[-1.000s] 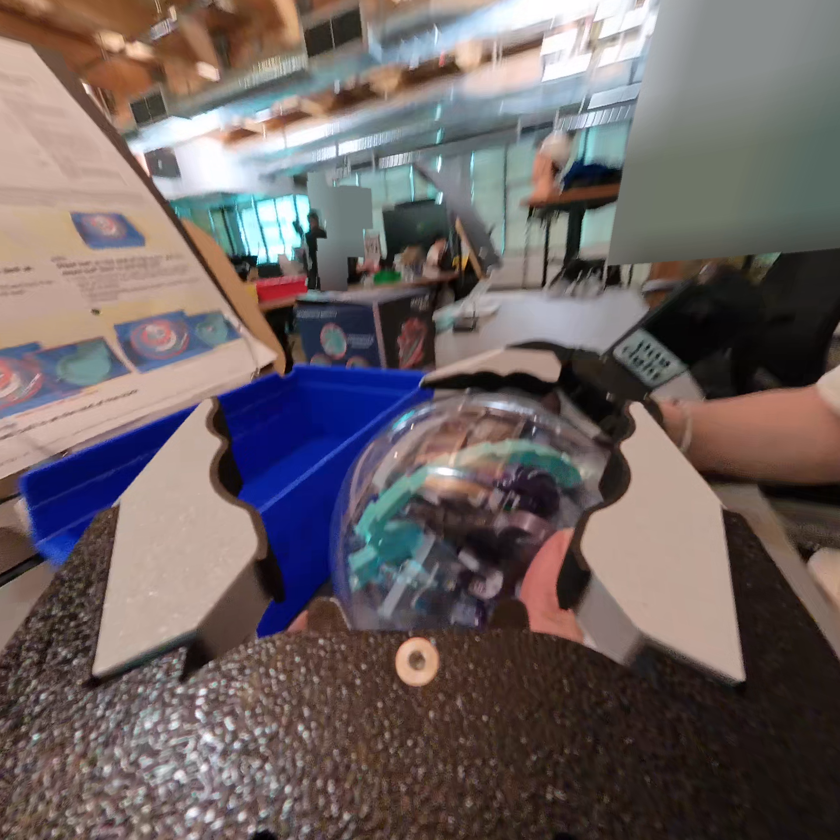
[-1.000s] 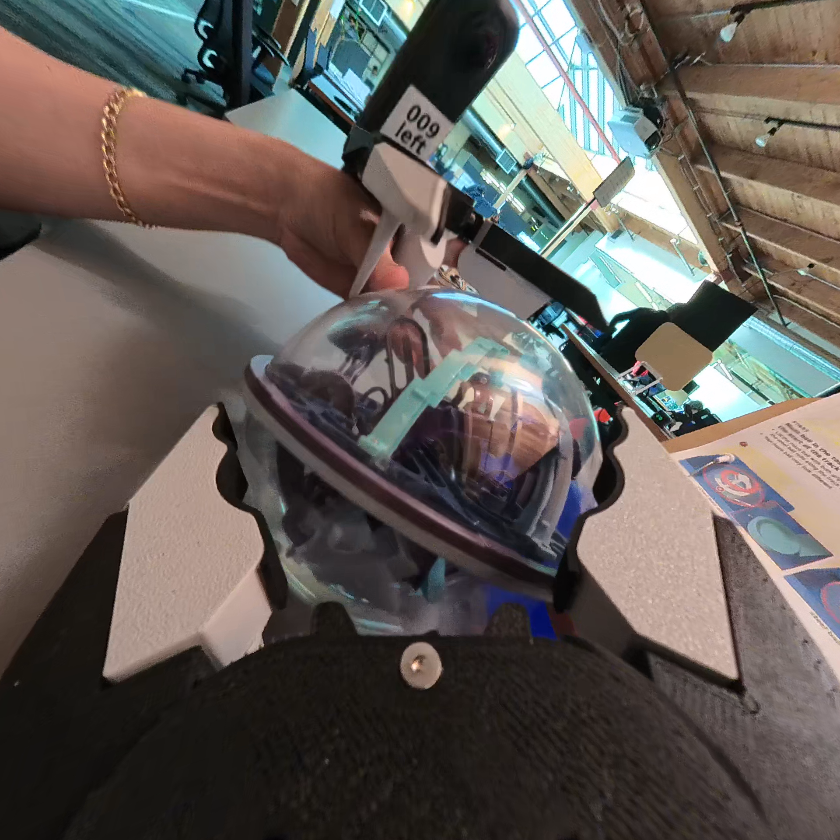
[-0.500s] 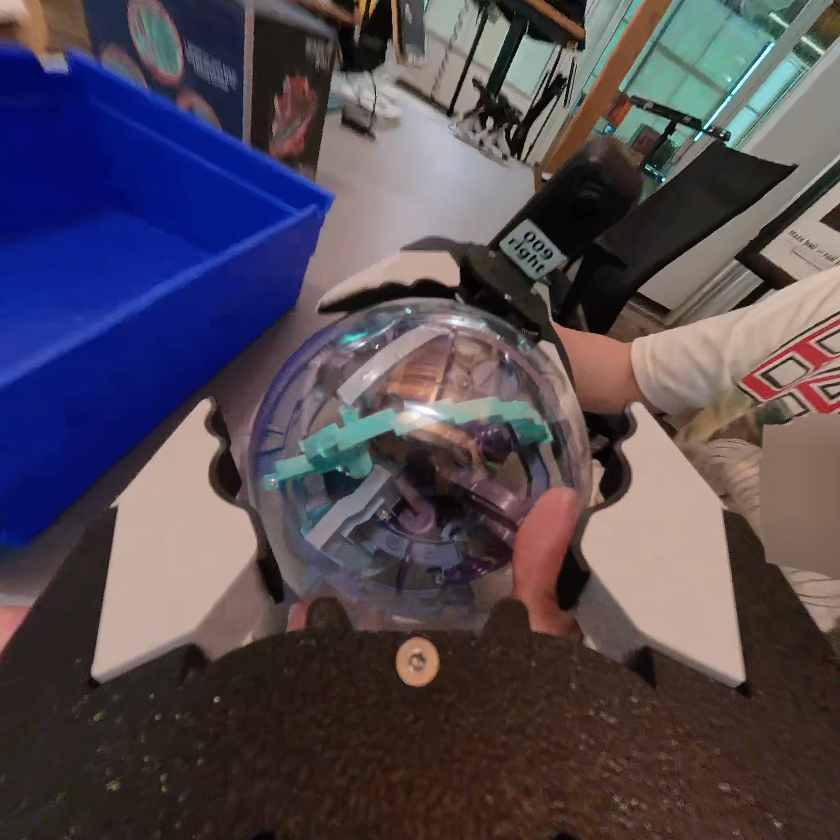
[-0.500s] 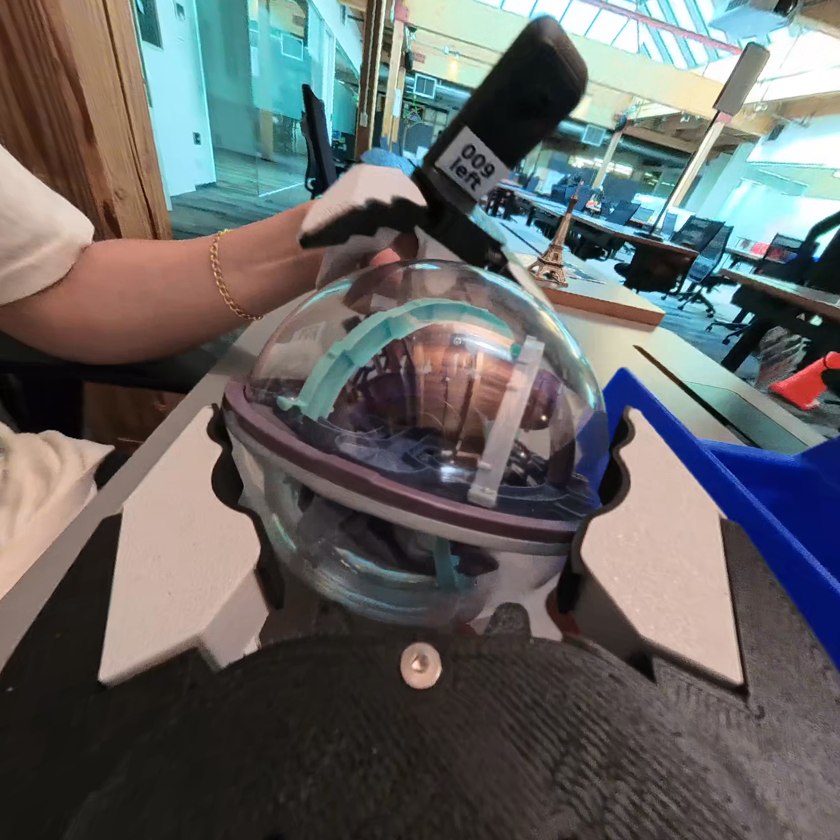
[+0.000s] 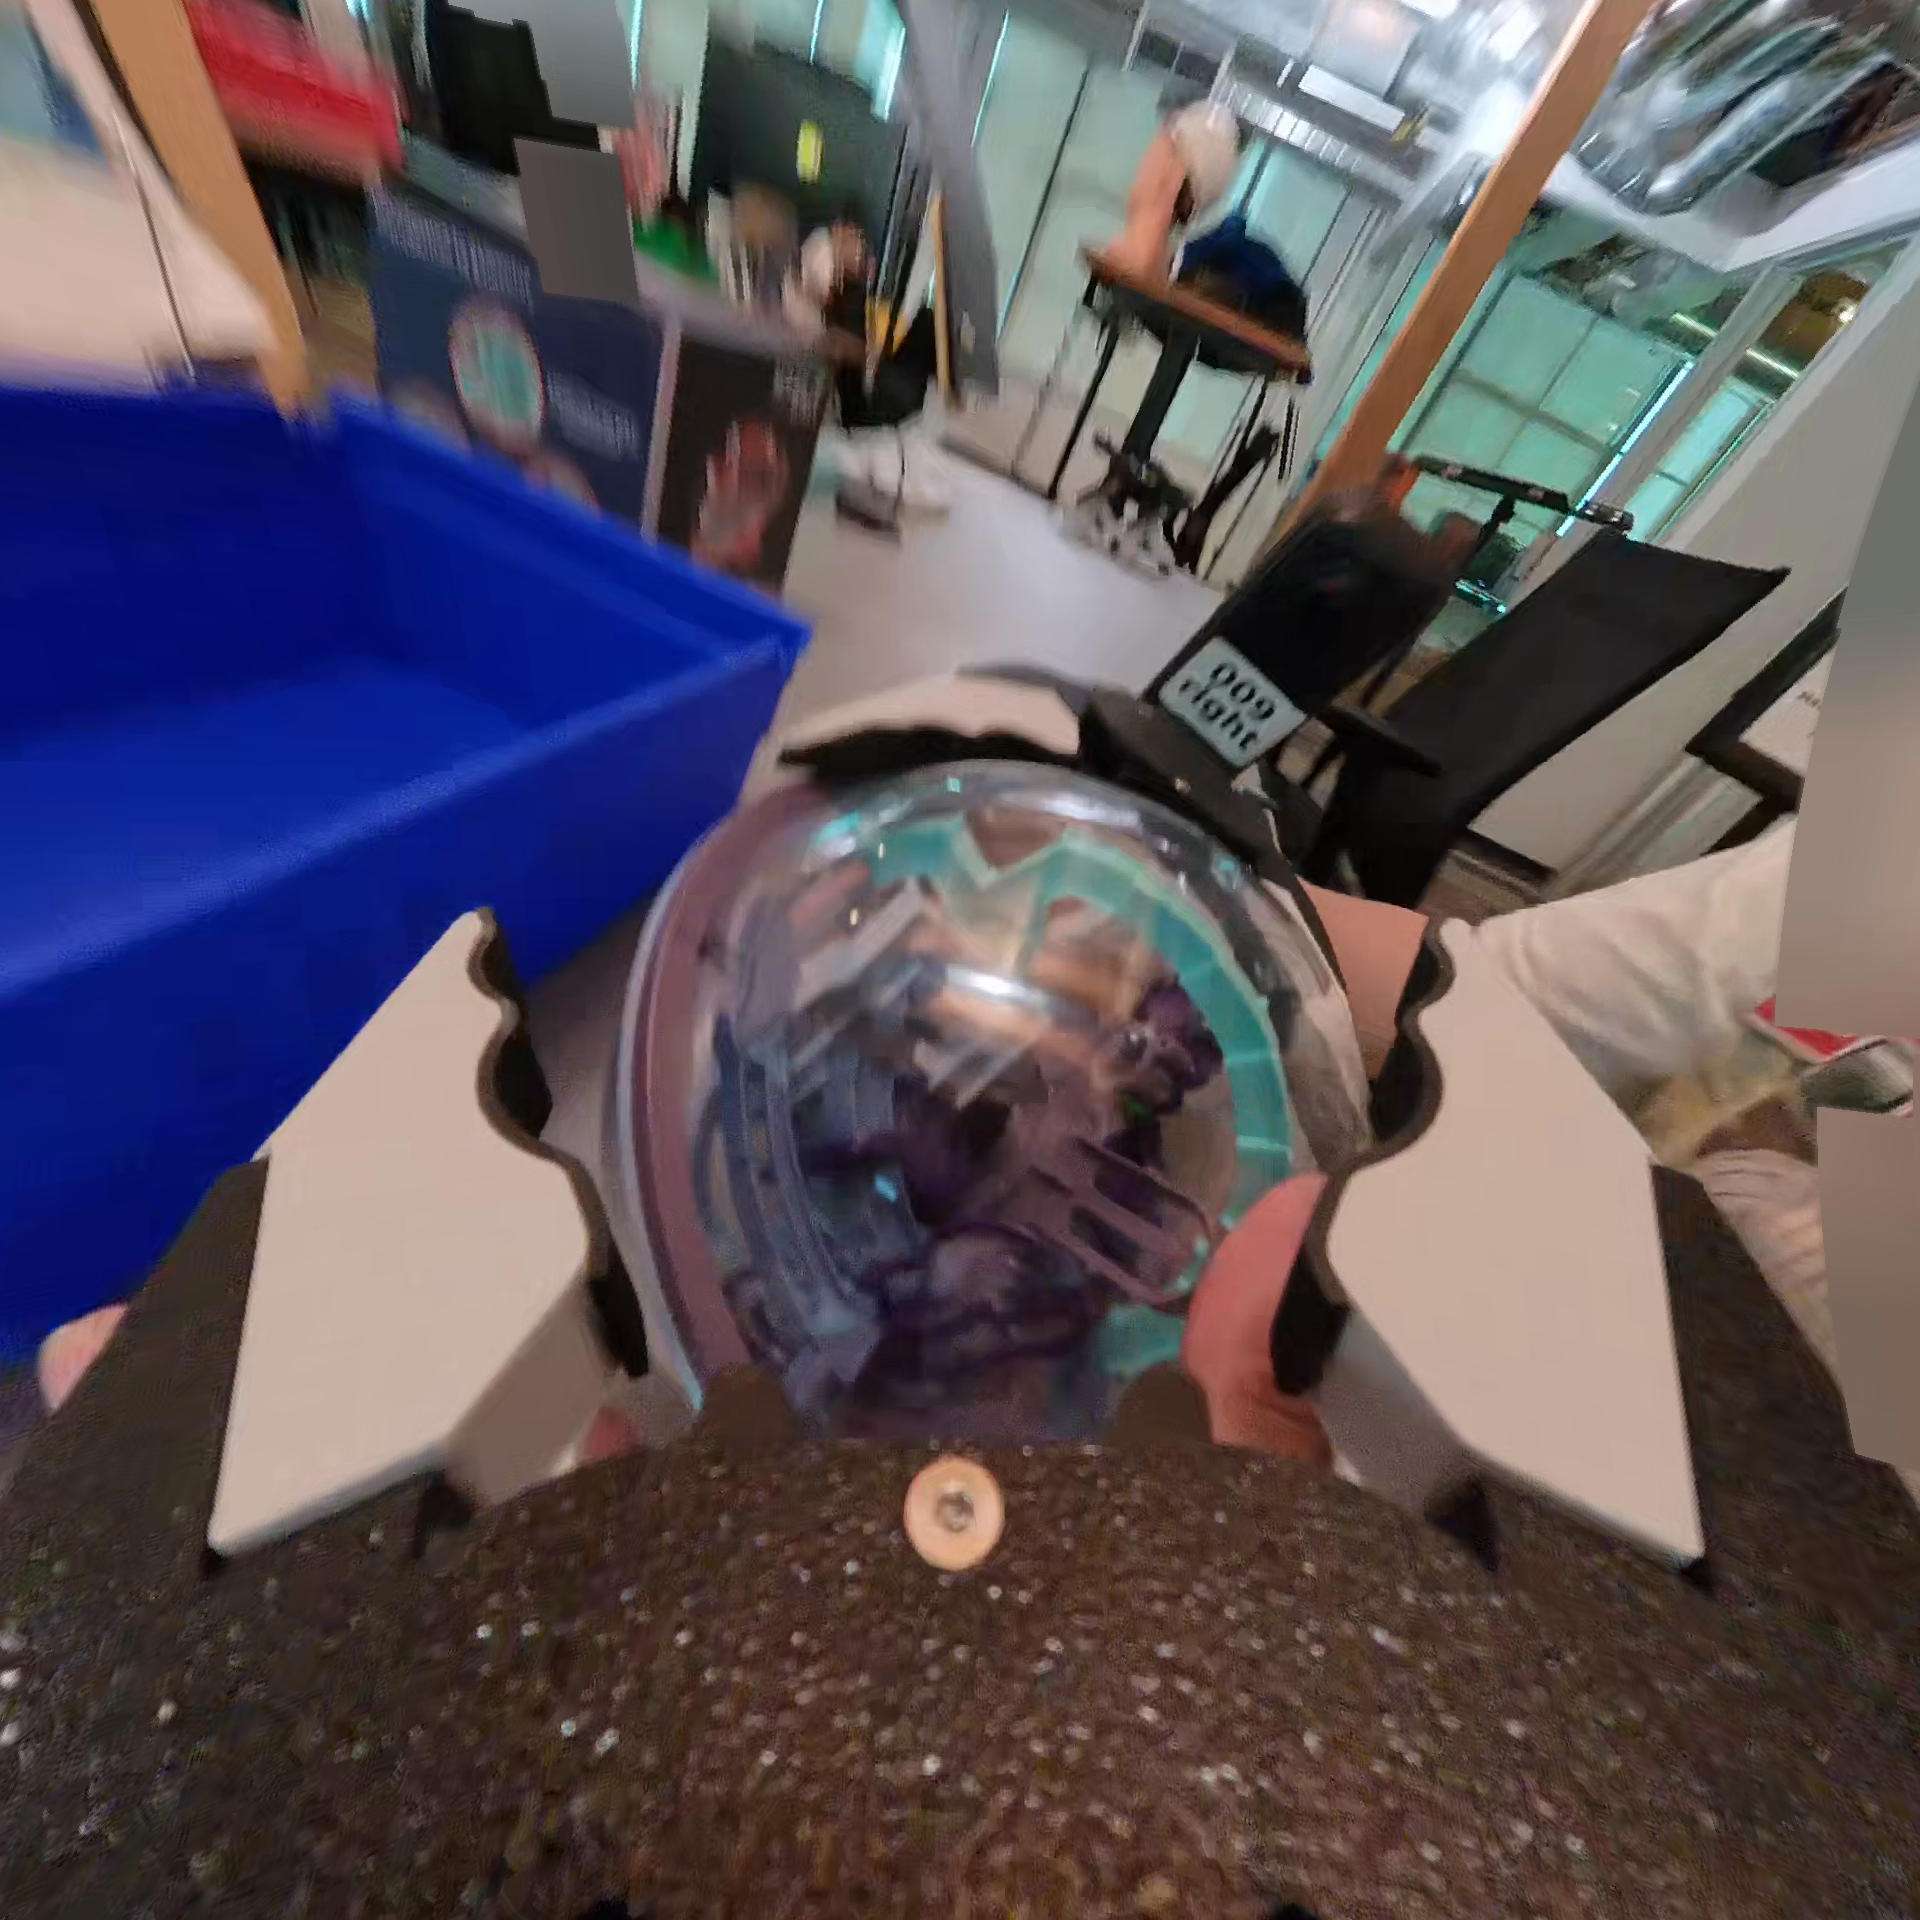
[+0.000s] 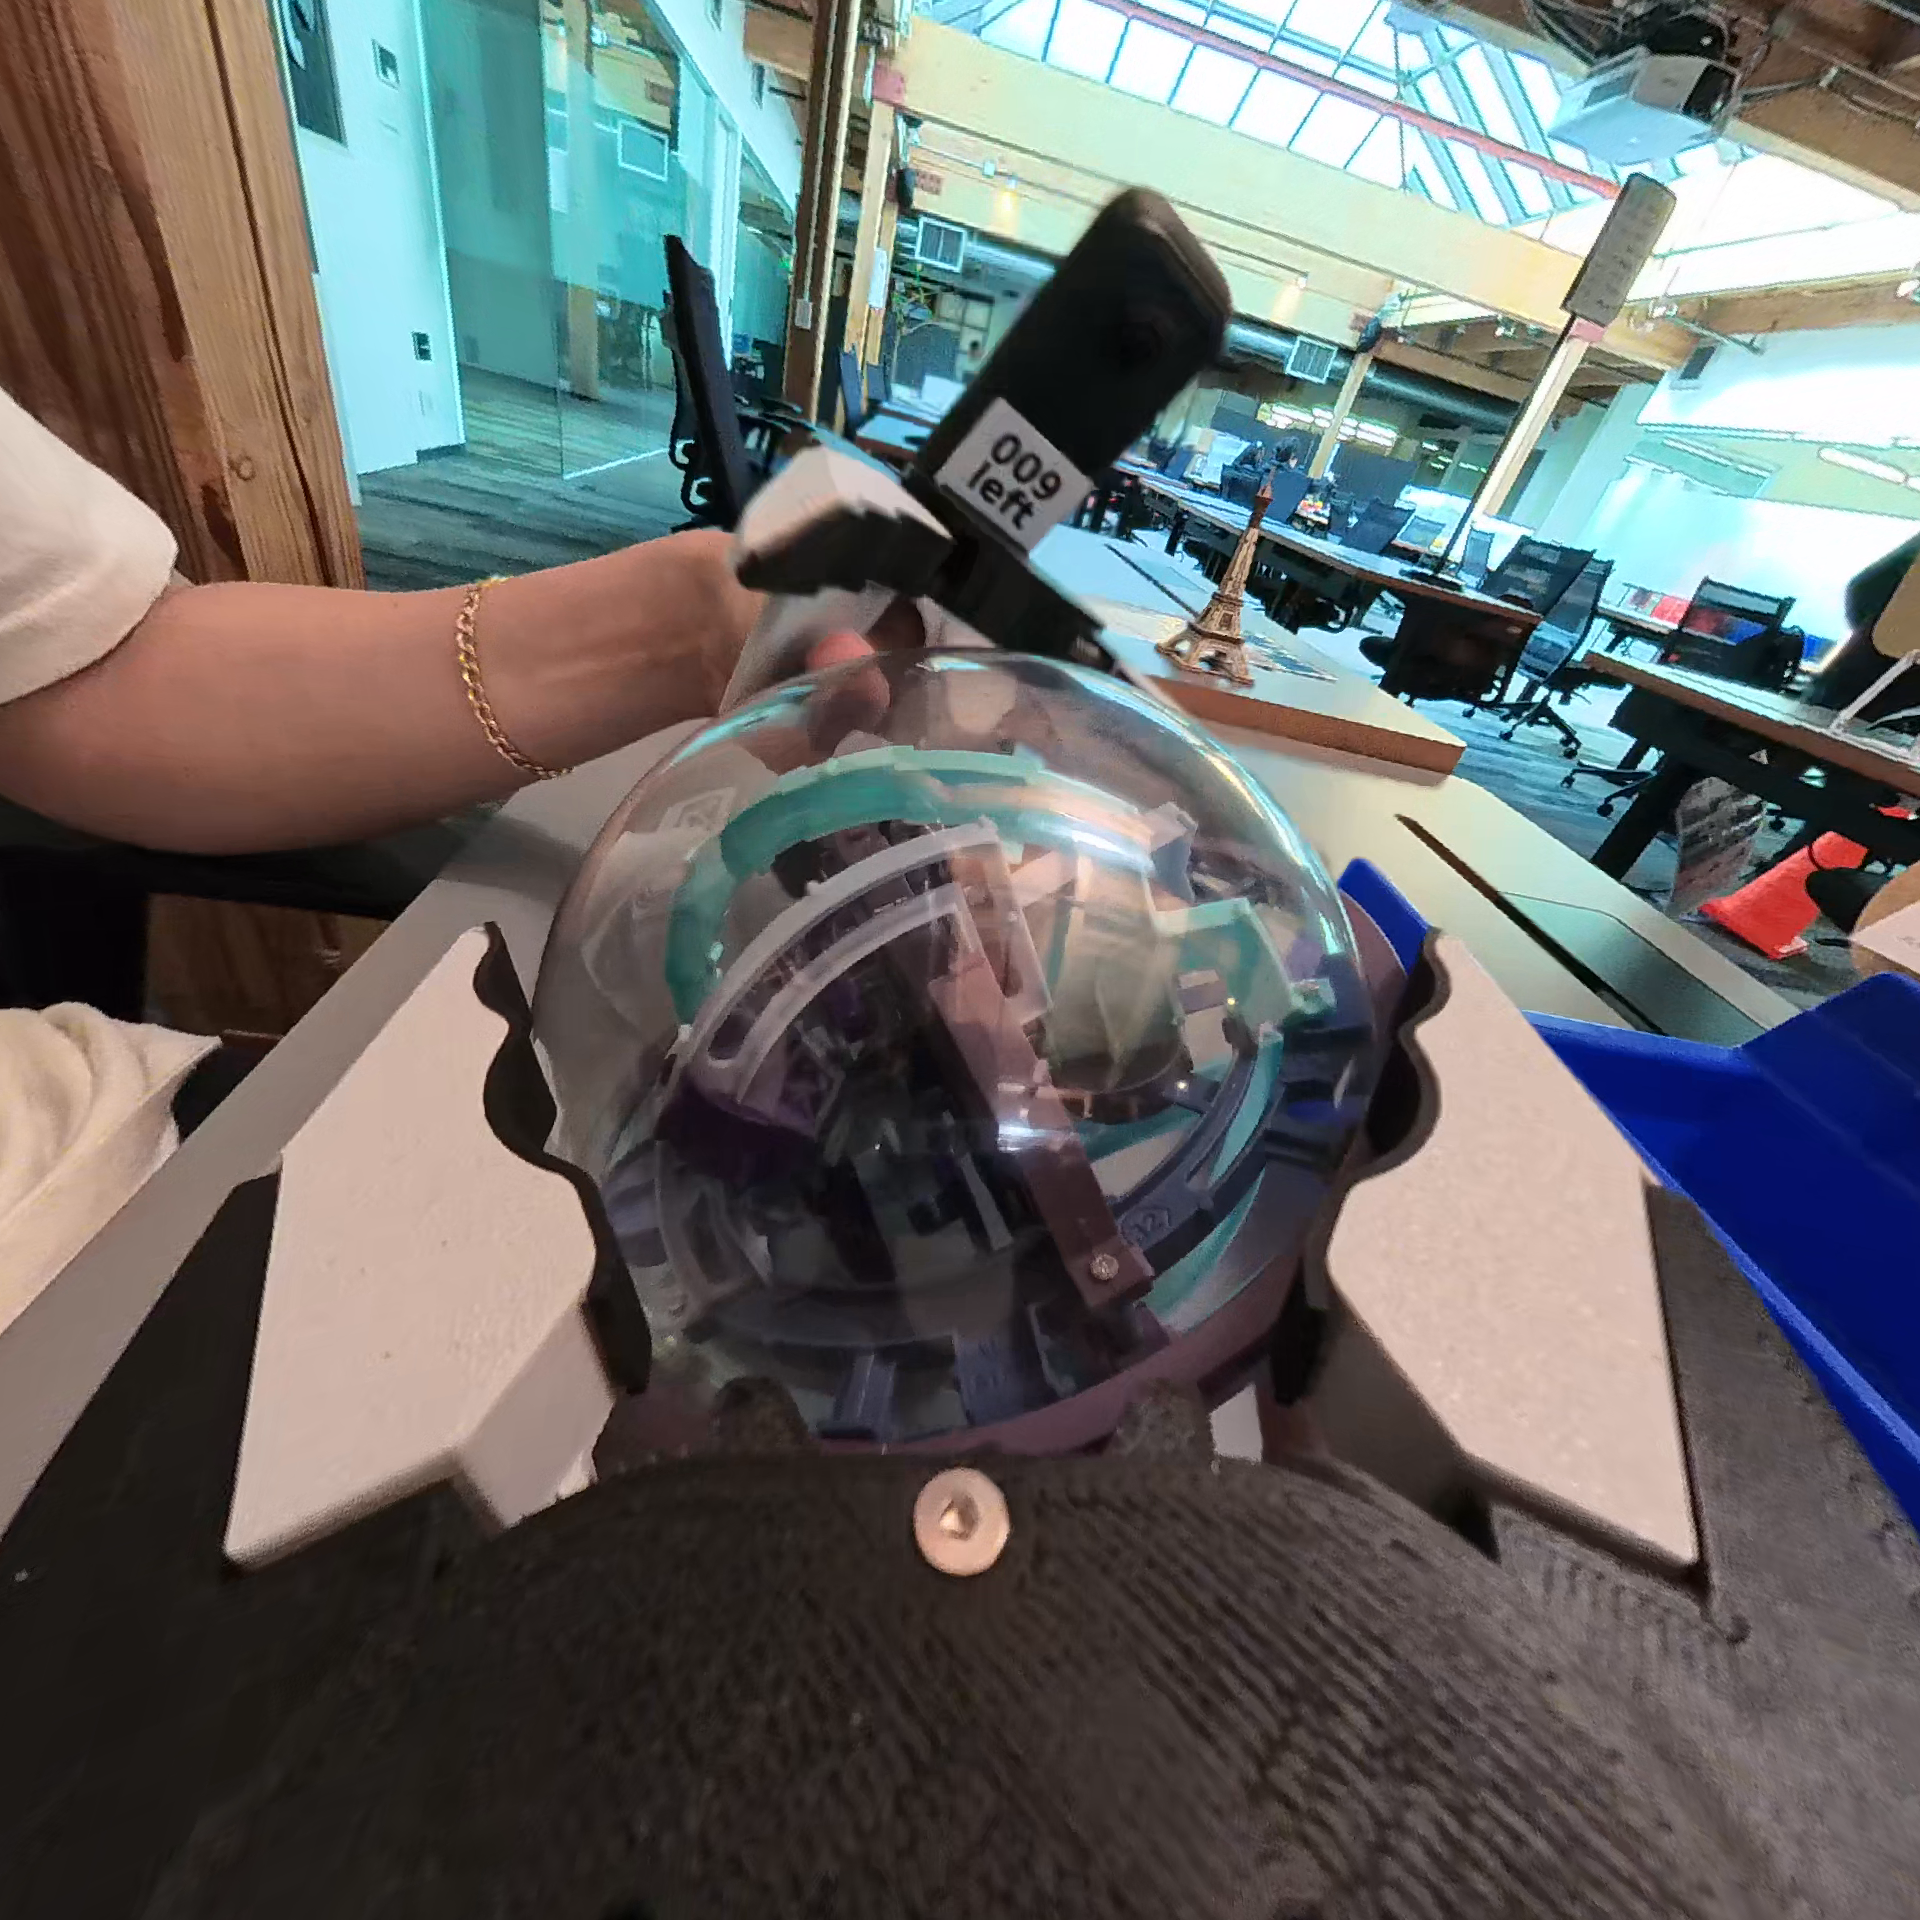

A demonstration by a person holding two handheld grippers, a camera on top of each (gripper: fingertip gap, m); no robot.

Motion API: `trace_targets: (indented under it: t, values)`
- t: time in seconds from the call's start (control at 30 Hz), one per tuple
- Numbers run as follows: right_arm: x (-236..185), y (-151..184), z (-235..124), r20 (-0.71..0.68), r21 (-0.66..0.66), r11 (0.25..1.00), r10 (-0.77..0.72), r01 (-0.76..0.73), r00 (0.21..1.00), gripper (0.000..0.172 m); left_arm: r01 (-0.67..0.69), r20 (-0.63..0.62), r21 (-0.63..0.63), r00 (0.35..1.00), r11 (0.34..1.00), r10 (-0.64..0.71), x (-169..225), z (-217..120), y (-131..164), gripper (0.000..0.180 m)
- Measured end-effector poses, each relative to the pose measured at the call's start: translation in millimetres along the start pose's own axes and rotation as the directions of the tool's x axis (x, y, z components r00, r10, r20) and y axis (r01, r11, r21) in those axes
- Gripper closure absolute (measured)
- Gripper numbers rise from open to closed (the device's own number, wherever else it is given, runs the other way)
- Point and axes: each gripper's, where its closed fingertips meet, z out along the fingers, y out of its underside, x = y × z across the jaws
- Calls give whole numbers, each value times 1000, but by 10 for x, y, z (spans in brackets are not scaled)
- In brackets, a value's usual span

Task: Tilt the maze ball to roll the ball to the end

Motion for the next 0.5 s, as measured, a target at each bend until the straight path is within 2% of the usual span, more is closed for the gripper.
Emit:
trace_targets:
  t: [0.07, 0.13, 0.23, 0.3, 0.43, 0.5]
  values:
    - [43, -14, -11, -24, 4, 1000, -18, 18, 1000, 14, 133, -44, -59, 990, 989, -135, 9, 48, 91, 28]
    - [60, -68, -32, -48, 17, 997, -77, 77, 996, 14, 138, -67, -19, 988, 990, -139, 15, 82, 39, 25]
    - [44, -235, -80, -59, 87, 989, -116, 121, 991, 14, -16, -47, 100, 999, 995, 21, 51, 86, -134, 25]
    - [63, -369, -131, -88, 141, 977, -148, 159, 985, 14, -106, -48, 191, 992, 976, 117, 135, 36, -287, 25]
    - [82, -638, -210, -149, 251, 944, -182, 215, 972, 15, -188, -50, 394, 973, 900, 225, 277, -148, -589, 25]
    - [67, -653, -199, -168, 239, 934, -230, 265, 959, 15, -228, -27, 447, 963, 865, 268, 322, -198, -665, 24]
